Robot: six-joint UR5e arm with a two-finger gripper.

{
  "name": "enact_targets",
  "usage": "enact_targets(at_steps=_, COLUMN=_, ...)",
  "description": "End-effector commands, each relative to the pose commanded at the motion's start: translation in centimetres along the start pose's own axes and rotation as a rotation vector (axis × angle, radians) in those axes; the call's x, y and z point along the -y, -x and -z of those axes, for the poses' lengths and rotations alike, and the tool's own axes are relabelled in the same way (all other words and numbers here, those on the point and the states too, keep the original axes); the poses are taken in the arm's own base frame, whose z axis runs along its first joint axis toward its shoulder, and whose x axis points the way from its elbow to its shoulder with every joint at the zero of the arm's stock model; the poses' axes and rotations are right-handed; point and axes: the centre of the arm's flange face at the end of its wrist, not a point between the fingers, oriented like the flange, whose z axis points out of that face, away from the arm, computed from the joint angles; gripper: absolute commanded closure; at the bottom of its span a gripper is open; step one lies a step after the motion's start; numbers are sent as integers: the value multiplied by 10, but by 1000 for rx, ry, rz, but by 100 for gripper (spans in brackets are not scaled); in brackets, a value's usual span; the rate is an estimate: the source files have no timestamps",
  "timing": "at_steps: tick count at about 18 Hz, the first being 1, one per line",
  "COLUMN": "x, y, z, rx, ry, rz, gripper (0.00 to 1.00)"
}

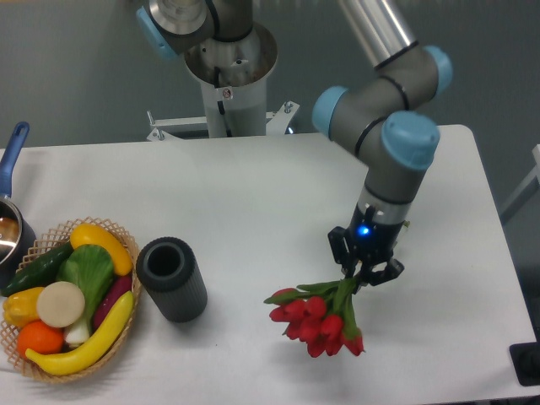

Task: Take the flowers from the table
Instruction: 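Lift the gripped tulip bundle up off the table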

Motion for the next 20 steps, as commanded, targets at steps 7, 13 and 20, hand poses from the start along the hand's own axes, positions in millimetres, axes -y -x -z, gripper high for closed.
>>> enact_targets(at_steps=7, x=-5, y=16, z=93, rx=74, ry=-274, rz=118, gripper=78)
enact_targets(at_steps=13, x=-7, y=19, z=110, rx=74, ry=-367, rz=128, gripper=78)
enact_targets(at_steps=20, x=-6, y=19, z=114, rx=61, ry=-432, rz=132, gripper=78)
